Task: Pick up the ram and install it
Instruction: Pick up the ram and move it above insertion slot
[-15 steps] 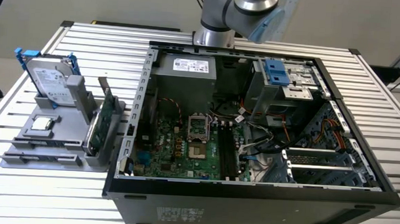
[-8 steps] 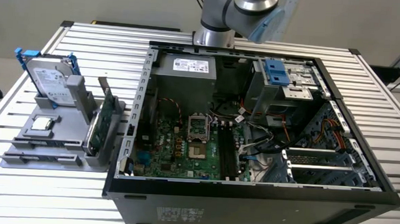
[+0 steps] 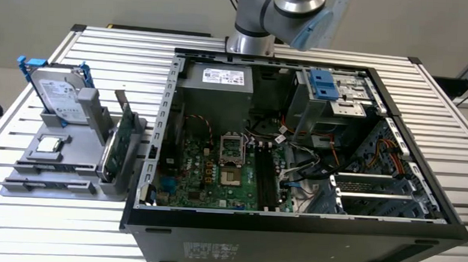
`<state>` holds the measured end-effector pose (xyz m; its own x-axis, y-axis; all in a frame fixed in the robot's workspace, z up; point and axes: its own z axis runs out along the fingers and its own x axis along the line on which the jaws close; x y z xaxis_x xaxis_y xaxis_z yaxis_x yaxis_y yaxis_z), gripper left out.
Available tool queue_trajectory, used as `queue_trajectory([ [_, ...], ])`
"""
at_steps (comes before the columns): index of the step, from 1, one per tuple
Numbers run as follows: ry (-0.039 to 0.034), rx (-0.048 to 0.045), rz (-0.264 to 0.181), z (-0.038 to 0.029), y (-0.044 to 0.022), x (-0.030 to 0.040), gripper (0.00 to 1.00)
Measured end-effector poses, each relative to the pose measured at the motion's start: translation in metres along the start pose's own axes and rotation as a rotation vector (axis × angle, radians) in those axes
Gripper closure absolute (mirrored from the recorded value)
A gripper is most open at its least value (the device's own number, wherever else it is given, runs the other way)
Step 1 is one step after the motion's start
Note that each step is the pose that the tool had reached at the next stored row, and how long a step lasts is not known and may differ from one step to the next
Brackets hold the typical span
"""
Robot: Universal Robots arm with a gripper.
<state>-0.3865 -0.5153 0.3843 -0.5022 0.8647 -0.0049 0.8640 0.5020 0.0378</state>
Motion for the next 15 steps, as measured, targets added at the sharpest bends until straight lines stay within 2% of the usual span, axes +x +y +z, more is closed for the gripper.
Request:
queue_trajectory([
  [15,-0.0043,0.0049,0.172,0.0009,-0.0002,0.0001,1.00],
])
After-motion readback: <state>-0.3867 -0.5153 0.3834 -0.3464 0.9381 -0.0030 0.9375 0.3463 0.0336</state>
